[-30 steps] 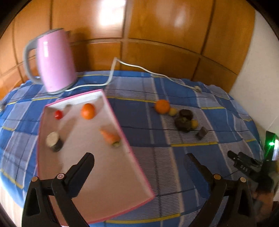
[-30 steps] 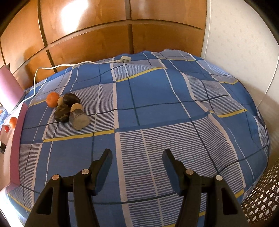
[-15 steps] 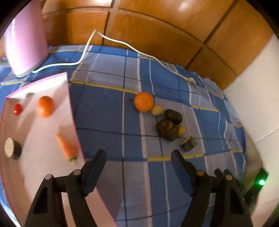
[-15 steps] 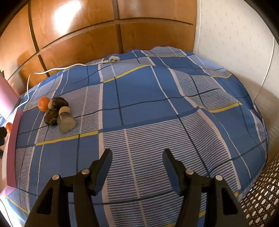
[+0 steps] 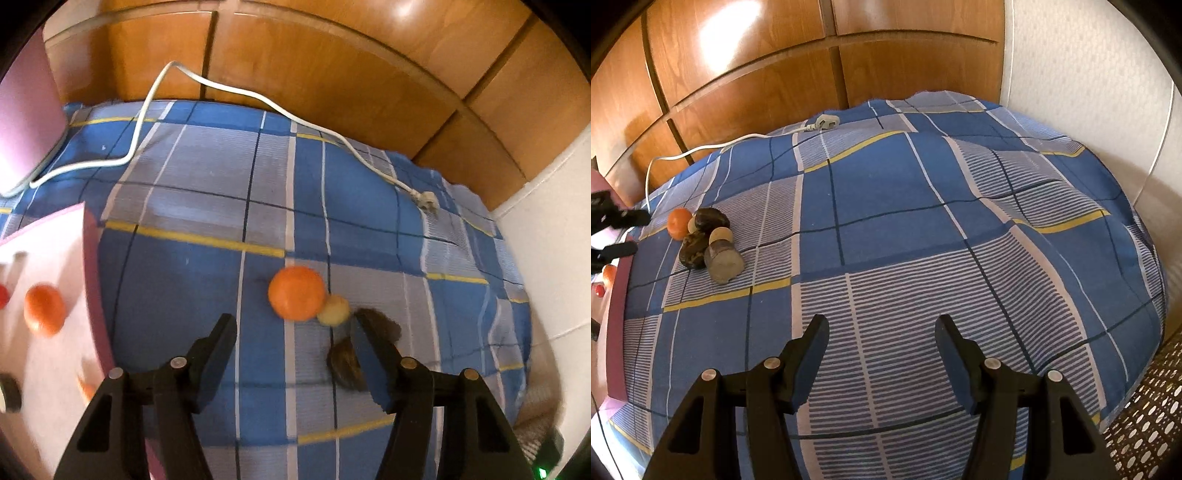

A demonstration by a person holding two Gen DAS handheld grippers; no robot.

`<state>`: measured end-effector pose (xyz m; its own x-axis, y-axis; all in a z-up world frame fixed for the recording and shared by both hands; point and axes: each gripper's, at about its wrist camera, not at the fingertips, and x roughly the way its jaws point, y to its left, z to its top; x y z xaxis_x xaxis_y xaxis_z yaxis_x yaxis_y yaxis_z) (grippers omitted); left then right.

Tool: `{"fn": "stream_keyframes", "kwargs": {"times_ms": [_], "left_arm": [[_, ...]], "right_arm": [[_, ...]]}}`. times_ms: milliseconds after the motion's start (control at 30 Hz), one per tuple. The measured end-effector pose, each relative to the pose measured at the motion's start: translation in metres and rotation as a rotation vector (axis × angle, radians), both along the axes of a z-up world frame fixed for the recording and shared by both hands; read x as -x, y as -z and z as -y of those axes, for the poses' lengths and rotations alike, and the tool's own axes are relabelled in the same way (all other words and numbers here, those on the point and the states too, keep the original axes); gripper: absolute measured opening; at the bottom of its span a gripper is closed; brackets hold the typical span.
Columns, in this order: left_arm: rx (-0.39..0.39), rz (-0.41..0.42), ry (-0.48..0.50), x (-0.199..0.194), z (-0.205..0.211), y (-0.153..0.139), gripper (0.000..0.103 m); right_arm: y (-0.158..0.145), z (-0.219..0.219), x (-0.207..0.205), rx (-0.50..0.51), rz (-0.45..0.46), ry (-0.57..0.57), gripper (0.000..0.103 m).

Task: Organize fruits
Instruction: 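Reach the left tool to the larger orange and close on it, then carry the larger orange with the left tool into the tray and release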

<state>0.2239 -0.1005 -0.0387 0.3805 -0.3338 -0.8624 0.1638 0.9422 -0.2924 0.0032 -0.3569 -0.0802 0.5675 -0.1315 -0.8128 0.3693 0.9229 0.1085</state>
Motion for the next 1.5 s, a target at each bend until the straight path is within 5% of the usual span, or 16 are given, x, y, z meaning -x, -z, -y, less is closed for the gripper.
{"fn": "stream_keyframes", "kwargs": {"times_ms": [233,333,467,867,1033,1333,1500], "left_arm": [[-0.041,-0.027,-0.022,-0.028,0.015,0.020,0.063],[-0.032,-0.056,-0.009,-0.032,0.020,0.031,0.041],[-0.006,-0.026,0.000,-0.025,0.018,0.031,0.039],[0.064,0.112,-0.014,0.047,-0.043,-0.024,0.039],[0.044,0.186,-0.105,0.078,-0.097,-0.042,0.040],[-0.053,0.227,-0.453,0.106,-0.210,-0.038,0.040],[-0.081,0.249,-0.493,0.120,-0.223,-0.029,0.040]], "right_arm": [[0.001,0.002,-0.001,-0.023,-0.003,-0.005,0.061],[0.003,0.001,-0.002,-0.034,-0.010,-0.012,0.061],[0.003,-0.001,-0.002,-0.032,-0.009,-0.018,0.061],[0.004,-0.003,-0.002,-0.016,-0.008,-0.019,0.061],[0.003,-0.005,0.001,-0.011,-0.006,-0.015,0.061],[0.004,-0.012,0.007,0.020,-0.008,0.008,0.061],[0.005,-0.018,0.007,0.045,-0.017,0.014,0.061]]}}
